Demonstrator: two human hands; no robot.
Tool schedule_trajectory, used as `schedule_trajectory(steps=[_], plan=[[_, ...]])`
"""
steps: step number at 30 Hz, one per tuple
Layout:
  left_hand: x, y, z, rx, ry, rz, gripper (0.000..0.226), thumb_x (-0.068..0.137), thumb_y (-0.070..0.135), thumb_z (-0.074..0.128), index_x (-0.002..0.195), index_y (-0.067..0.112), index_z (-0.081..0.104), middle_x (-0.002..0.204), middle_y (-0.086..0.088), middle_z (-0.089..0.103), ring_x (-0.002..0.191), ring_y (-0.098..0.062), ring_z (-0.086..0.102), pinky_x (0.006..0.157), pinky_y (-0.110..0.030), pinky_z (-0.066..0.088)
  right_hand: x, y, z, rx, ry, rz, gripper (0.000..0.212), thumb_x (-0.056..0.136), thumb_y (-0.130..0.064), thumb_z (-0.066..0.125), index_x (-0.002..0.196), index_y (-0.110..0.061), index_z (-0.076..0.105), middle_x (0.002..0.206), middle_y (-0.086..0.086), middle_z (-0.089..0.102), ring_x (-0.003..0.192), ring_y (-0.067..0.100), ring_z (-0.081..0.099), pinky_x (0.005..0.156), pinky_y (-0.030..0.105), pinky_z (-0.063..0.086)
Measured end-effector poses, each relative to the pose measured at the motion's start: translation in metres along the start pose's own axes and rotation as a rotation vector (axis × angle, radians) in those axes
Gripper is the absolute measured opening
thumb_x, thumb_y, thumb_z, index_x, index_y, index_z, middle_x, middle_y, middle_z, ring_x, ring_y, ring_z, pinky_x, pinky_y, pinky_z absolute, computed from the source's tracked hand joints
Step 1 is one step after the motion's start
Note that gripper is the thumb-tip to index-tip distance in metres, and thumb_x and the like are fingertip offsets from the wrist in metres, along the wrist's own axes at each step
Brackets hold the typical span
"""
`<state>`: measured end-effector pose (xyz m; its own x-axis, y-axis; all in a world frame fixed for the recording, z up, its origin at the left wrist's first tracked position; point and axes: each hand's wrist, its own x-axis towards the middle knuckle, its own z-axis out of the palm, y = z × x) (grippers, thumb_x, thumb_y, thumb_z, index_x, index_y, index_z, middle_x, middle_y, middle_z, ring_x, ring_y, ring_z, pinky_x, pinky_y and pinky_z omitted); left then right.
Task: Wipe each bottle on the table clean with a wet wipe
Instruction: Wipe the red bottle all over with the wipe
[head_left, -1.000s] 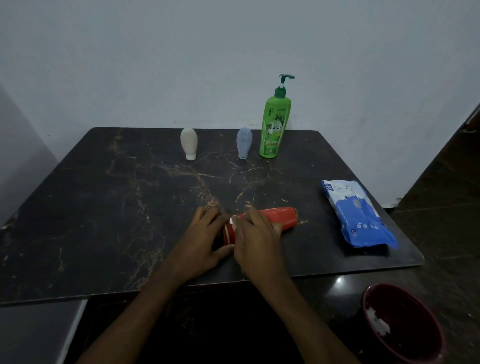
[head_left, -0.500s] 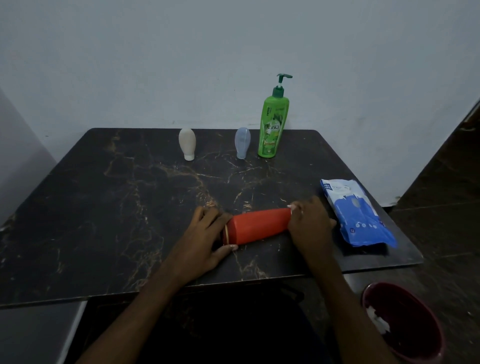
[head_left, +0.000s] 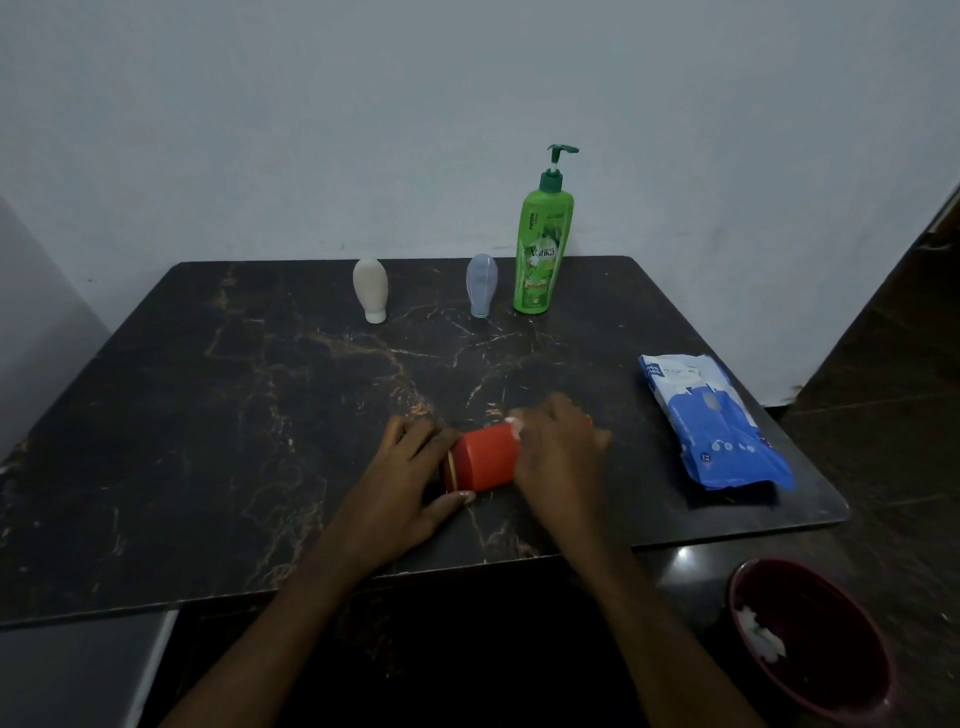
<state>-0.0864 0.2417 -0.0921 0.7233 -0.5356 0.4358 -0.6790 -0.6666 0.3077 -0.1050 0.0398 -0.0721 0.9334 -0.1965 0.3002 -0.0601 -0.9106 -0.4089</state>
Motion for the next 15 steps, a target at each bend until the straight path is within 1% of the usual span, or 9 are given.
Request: schedule_trajectory(steps=[1, 4, 5, 8, 10, 11, 12, 13, 15], plan=[[0.000, 0.000, 0.000, -0.001, 0.002, 0.005, 0.063, 0.083, 0.047, 0.075, 0.135, 0.017, 0.055, 0.124, 0.007, 0.050, 0.115, -0.008, 0.036, 0.095, -0.027, 0.041, 0.004, 0.015, -0.004, -0.007, 0.000, 0.038, 0.035, 0.091, -0.015, 0.057, 0.121, -0.031, 0.064, 0.114, -0.003, 0.052, 0.104, 0.018, 0.052, 0.087, 0.037, 0.039], [0.000, 0.000, 0.001, -0.006, 0.008, 0.002, 0.063, 0.083, 0.045, 0.077, 0.135, 0.017, 0.056, 0.125, 0.007, 0.050, 0.115, -0.007, 0.036, 0.094, -0.026, 0.041, 0.001, 0.051, -0.008, 0.087, 0.084, 0.077, 0.032, 0.092, -0.014, 0.059, 0.122, -0.023, 0.065, 0.111, 0.006, 0.059, 0.097, 0.021, 0.060, 0.086, 0.051, 0.050], [0.000, 0.000, 0.001, -0.008, 0.005, -0.002, 0.063, 0.083, 0.044, 0.078, 0.135, 0.017, 0.056, 0.125, 0.006, 0.050, 0.115, -0.008, 0.037, 0.094, -0.025, 0.040, -0.004, 0.057, -0.006, 0.110, 0.107, 0.081, 0.033, 0.092, -0.014, 0.059, 0.124, -0.020, 0.064, 0.112, 0.008, 0.061, 0.096, 0.023, 0.062, 0.085, 0.052, 0.052], [0.000, 0.000, 0.001, -0.054, -0.018, -0.019, 0.061, 0.083, 0.039, 0.079, 0.135, 0.018, 0.054, 0.126, 0.006, 0.053, 0.114, -0.006, 0.045, 0.095, -0.021, 0.040, -0.019, 0.062, 0.002, 0.124, 0.179, 0.091, 0.035, 0.092, -0.012, 0.060, 0.126, -0.014, 0.063, 0.111, 0.010, 0.065, 0.093, 0.020, 0.064, 0.081, 0.045, 0.055], [-0.002, 0.001, -0.001, -0.127, -0.032, -0.070, 0.058, 0.085, 0.036, 0.079, 0.134, 0.024, 0.050, 0.125, 0.010, 0.056, 0.109, -0.002, 0.052, 0.092, -0.018, 0.043, -0.022, 0.064, 0.007, 0.172, 0.200, 0.118, 0.029, 0.094, -0.010, 0.058, 0.122, -0.011, 0.065, 0.107, 0.009, 0.068, 0.089, 0.013, 0.062, 0.080, 0.031, 0.052], [-0.003, 0.001, -0.001, -0.159, -0.030, -0.099, 0.058, 0.085, 0.035, 0.079, 0.133, 0.027, 0.049, 0.124, 0.012, 0.058, 0.106, -0.001, 0.055, 0.090, -0.018, 0.045, -0.021, 0.064, 0.009, 0.184, 0.197, 0.145, 0.026, 0.095, -0.010, 0.057, 0.120, -0.010, 0.066, 0.106, 0.008, 0.068, 0.087, 0.009, 0.059, 0.078, 0.022, 0.047], [-0.004, 0.000, -0.001, -0.180, -0.026, -0.122, 0.057, 0.084, 0.033, 0.079, 0.132, 0.029, 0.048, 0.123, 0.013, 0.059, 0.104, -0.001, 0.057, 0.089, -0.019, 0.047, -0.020, 0.063, 0.009, 0.192, 0.188, 0.179, 0.023, 0.096, -0.012, 0.057, 0.117, -0.009, 0.067, 0.105, 0.007, 0.068, 0.087, 0.007, 0.059, 0.077, 0.017, 0.041], [-0.005, 0.000, -0.002, -0.193, -0.026, -0.138, 0.057, 0.084, 0.032, 0.080, 0.131, 0.030, 0.047, 0.121, 0.014, 0.059, 0.103, -0.002, 0.058, 0.088, -0.020, 0.048, -0.018, 0.061, 0.008, 0.195, 0.177, 0.199, 0.022, 0.097, -0.012, 0.058, 0.116, -0.008, 0.067, 0.104, 0.007, 0.068, 0.088, 0.009, 0.060, 0.076, 0.017, 0.039], [-0.005, -0.001, -0.002, -0.201, -0.030, -0.147, 0.056, 0.083, 0.030, 0.081, 0.127, 0.033, 0.046, 0.118, 0.016, 0.060, 0.101, -0.002, 0.060, 0.086, -0.018, 0.049, -0.016, 0.051, 0.003, 0.170, 0.141, 0.193, 0.023, 0.097, -0.012, 0.058, 0.118, -0.008, 0.065, 0.109, 0.009, 0.066, 0.095, 0.016, 0.062, 0.081, 0.022, 0.044]])
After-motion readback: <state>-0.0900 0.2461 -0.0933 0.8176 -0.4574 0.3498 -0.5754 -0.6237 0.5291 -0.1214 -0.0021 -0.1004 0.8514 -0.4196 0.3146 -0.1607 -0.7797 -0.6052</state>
